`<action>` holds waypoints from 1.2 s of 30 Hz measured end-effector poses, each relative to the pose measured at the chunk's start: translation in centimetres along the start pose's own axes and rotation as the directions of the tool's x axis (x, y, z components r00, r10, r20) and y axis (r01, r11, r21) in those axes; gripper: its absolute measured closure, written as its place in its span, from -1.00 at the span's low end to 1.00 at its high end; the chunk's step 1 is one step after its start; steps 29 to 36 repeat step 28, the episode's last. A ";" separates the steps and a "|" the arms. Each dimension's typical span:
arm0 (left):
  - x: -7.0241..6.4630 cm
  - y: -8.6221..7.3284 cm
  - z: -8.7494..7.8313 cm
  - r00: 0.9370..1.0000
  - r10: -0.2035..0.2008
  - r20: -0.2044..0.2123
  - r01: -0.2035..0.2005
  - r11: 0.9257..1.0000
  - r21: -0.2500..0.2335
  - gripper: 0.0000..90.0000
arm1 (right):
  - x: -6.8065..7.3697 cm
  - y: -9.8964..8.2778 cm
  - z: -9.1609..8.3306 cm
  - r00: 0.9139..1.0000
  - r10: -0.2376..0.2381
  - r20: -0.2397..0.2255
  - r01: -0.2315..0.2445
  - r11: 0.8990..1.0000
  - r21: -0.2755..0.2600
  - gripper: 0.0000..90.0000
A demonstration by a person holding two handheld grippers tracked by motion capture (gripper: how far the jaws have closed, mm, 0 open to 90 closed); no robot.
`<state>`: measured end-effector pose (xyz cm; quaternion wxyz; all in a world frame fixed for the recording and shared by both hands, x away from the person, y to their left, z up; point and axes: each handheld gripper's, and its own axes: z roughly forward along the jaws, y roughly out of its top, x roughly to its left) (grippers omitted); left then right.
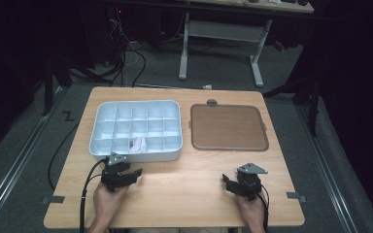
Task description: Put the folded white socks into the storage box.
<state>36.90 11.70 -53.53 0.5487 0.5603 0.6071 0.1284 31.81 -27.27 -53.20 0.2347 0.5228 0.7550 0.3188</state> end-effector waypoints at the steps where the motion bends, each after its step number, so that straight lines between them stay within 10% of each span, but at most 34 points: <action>1: 0.0 -0.1 0.1 1.000 0.004 -0.005 -0.004 1.000 -0.001 -0.07 | 0.0 0.0 0.0 1.000 0.000 0.000 0.000 1.000 0.000 -0.24; 15: -0.7 -1.8 0.6 0.990 0.136 -0.040 -0.138 0.988 -0.065 -0.15 | 0.0 0.0 0.0 1.000 0.000 0.000 0.000 1.000 0.000 -0.24; 36: -0.8 -1.8 0.6 0.990 0.134 -0.038 -0.136 0.989 -0.063 -0.22 | 0.0 0.0 0.0 1.000 0.000 0.000 0.000 1.000 0.000 -0.24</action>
